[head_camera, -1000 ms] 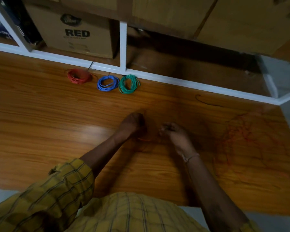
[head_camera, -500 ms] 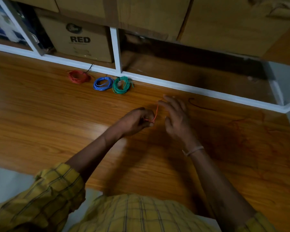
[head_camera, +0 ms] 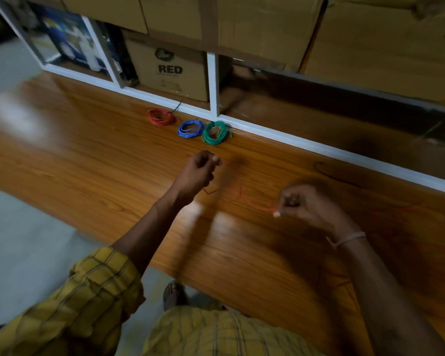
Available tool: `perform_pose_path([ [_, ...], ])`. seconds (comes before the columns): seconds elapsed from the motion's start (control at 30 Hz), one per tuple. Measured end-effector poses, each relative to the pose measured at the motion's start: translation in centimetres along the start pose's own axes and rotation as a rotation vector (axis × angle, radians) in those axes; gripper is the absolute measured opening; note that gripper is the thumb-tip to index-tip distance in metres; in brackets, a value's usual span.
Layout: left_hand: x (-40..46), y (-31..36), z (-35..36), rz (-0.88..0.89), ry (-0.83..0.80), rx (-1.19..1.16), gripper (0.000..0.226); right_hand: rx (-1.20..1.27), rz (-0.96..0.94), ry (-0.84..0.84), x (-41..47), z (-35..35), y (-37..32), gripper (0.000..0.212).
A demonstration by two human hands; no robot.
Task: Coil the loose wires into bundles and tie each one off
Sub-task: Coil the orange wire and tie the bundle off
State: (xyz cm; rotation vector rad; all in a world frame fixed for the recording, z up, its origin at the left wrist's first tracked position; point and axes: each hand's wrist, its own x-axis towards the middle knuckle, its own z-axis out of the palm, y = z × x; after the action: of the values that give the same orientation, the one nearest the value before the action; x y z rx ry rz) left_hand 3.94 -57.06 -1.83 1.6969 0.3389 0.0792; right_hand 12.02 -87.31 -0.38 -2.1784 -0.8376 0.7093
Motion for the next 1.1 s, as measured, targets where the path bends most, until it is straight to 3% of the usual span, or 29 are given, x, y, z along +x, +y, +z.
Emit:
perform_pose_path([
  [0.17, 0.2, 1.7, 0.2, -0.176, -0.021, -0.673, 0.014, -0.307, 0.027, -0.137, 1.3, 4.9, 1.3, 0.029],
  [0.23, 0.1, 2.2, 0.0, -0.169, -0.082, -0.746, 0.016, -0.338, 0.070, -0.143, 2.1, 6.2, 0.9, 0.023],
  [0.33, 0.2, 2.5, -0.6, -0.159, -0.184, -0.751, 0.020, -0.185, 0.066, -0.064, 2.5, 6.7, -2.5, 0.021],
  [0.43, 0.4, 2.6, -1.2, -0.166, -0.253, -0.778, 0.017, -0.068, 0.098, 0.073, 3.4, 6.9, -6.3, 0.056],
  [0.5, 0.4, 2.8, -1.6, -0.178, -0.339, -0.837, 0.016, -0.026, 0.112, 0.077, 4.2, 7.7, -8.8, 0.067],
  [0.57, 0.6, 2.8, -2.2, -0.192, -0.447, -0.886, 0.016, 0.144, 0.055, 0.086, 5.1, 9.2, -10.5, 0.046],
  [0.63, 0.9, 3.1, -2.8, -0.184, -0.519, -0.825, 0.015, 0.402, 0.000, 0.122, 5.7, 10.9, -11.8, 0.021],
  [0.73, 1.8, 3.0, -4.3, -0.128, -0.354, -0.470, 0.007, 0.665, 0.020, 0.231, 5.9, 11.9, -12.5, 0.032],
  [0.8, 2.3, 2.5, -5.6, -0.095, -0.251, -0.291, 0.004, 0.720, 0.000, 0.265, 5.5, 11.5, -13.0, 0.028],
  [0.93, 1.4, 3.0, -6.5, -0.137, -0.354, -0.350, 0.008, 0.403, 0.057, 0.357, 5.7, 11.1, -13.3, 0.009],
  [1.03, 0.1, 3.9, -6.3, -0.109, -0.386, -0.398, 0.011, 0.250, 0.041, 0.378, 7.1, 12.6, -13.8, 0.020],
  [1.1, -0.1, 3.9, -6.1, -0.116, -0.389, -0.401, 0.004, 0.255, 0.006, 0.419, 7.8, 13.9, -14.2, 0.013],
])
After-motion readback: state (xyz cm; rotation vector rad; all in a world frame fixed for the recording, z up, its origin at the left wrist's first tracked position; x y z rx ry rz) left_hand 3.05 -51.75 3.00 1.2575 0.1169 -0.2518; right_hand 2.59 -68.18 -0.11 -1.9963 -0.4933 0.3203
